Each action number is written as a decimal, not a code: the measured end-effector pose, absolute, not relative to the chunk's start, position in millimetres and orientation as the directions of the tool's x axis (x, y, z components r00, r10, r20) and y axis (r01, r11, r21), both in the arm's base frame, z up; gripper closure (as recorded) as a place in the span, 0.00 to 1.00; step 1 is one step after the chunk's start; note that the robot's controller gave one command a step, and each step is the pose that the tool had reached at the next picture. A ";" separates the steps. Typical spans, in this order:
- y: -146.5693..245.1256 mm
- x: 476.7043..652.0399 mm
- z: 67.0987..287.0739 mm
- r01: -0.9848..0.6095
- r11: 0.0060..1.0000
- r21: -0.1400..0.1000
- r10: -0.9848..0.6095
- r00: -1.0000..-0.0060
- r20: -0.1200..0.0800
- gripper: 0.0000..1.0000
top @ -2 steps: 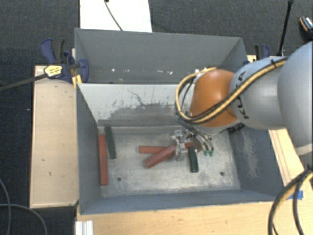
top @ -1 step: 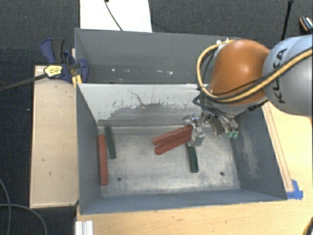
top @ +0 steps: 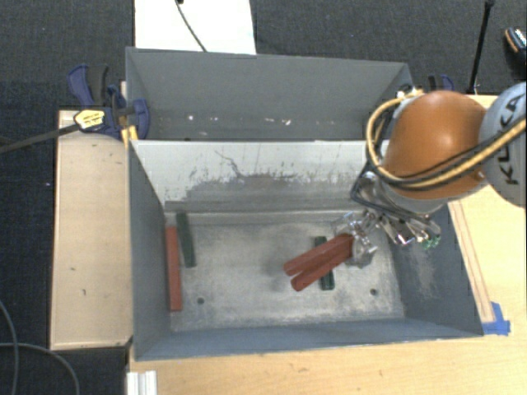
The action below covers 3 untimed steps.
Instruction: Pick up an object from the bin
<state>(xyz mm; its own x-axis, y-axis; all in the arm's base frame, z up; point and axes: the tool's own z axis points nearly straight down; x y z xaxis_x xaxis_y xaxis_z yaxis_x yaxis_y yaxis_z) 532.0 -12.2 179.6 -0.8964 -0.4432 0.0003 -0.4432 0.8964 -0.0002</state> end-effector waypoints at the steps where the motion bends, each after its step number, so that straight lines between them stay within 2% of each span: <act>1: 19.9 503.8 154.3 -0.248 0.969 0.003 -0.248 -0.969 0.003 1.00; 2: 22.2 510.7 224.0 -0.228 0.974 -0.001 -0.228 -0.974 -0.009 1.00; 3: 24.9 550.5 251.8 -0.461 0.887 -0.003 -0.461 -0.887 -0.007 1.00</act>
Offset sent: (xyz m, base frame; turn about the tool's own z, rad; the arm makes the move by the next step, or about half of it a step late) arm -0.0271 0.0298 -0.0240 0.2109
